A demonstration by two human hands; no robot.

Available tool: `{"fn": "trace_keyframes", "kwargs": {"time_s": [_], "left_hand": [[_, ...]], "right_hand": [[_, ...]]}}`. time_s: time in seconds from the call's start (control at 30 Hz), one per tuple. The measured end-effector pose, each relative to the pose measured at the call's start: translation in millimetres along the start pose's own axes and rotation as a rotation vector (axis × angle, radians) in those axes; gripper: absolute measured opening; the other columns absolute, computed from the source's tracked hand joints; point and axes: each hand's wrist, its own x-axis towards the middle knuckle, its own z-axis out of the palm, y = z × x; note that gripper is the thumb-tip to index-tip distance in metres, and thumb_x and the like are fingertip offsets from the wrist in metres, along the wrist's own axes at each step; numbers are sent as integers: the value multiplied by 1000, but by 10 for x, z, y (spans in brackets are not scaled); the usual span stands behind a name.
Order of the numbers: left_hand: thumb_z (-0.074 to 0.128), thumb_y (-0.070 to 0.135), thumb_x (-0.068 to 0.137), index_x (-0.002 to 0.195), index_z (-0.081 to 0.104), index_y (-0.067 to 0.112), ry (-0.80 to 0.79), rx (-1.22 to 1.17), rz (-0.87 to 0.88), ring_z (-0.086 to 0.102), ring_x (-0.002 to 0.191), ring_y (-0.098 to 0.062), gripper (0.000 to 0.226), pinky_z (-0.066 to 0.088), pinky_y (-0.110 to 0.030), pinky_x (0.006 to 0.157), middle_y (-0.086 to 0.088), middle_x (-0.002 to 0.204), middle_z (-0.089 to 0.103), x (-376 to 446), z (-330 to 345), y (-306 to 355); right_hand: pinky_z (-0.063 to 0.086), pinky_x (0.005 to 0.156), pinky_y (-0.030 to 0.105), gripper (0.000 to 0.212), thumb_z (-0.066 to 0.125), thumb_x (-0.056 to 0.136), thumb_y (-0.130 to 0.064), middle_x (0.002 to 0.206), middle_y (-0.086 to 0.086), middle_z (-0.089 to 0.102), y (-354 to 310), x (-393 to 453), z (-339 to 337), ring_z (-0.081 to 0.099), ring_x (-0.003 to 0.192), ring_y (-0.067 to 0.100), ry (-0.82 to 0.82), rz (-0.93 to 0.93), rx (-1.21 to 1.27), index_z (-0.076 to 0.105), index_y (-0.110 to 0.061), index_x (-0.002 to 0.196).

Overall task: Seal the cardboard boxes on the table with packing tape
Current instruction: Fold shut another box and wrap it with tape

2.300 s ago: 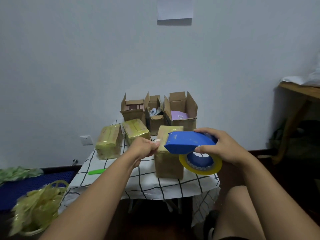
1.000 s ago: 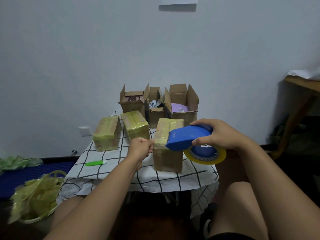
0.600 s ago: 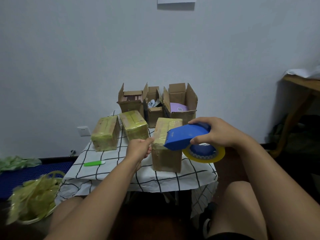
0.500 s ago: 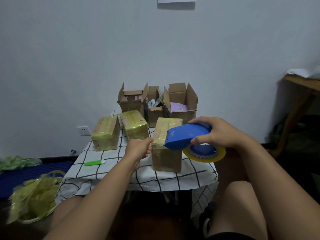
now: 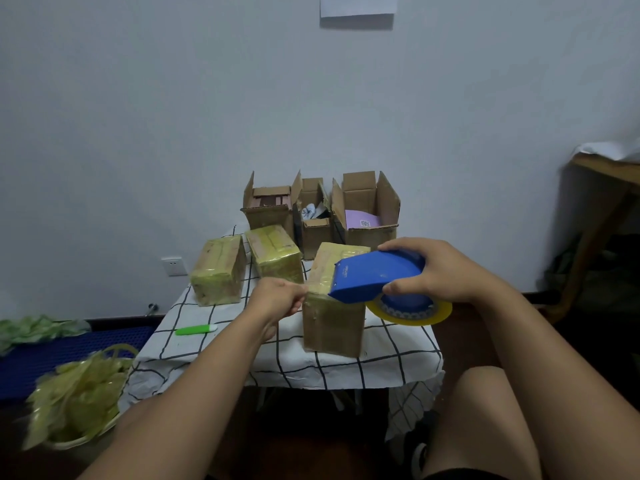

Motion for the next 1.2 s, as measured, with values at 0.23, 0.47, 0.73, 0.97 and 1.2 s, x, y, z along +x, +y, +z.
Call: {"fn": "trace_keyframes", "kwargs": {"time_s": [0.23, 0.47, 0.73, 0.97, 1.2], "left_hand": [[58, 11, 97, 85, 64, 5, -1, -75, 27, 51, 59, -11, 15, 49, -19, 57, -5, 68, 58, -22, 47, -106], [55, 7, 98, 101, 64, 0, -82, -322, -185, 65, 74, -18, 12, 58, -29, 80, -6, 69, 60, -13, 23, -63], [52, 10, 100, 101, 64, -4, -136, -346, -130, 65, 99, -27, 18, 56, -31, 87, -16, 103, 67, -50, 9, 3], [61, 15, 96, 79, 66, 3, -32, -102, -32, 59, 66, -15, 22, 51, -20, 57, -9, 73, 62, 13, -98, -16], [62, 15, 96, 69, 62, 6, 1, -55, -31, 53, 58, -15, 28, 49, -23, 58, -7, 61, 56, 112, -29, -90]], "right_hand": [[52, 82, 21, 64, 81, 76, -50, 122, -11, 56, 58, 7, 39, 58, 102, 10, -31, 46, 20, 54, -38, 132], [50, 80, 22, 59, 77, 68, -52, 116, -10, 60, 64, 34, 68, 61, 98, 11, -59, 93, 84, 58, -40, 123], [51, 83, 24, 66, 75, 64, -57, 118, -9, 59, 0, 113, 83, 60, 99, 11, -71, 106, 44, 59, -39, 125], [49, 82, 25, 64, 78, 67, -57, 118, -8, 58, -81, 181, 84, 59, 97, 9, -76, 113, -9, 59, -39, 125], [48, 82, 25, 57, 80, 79, -43, 119, -5, 57, -139, 159, 91, 58, 95, 10, -60, 142, -18, 58, -33, 130]]}}
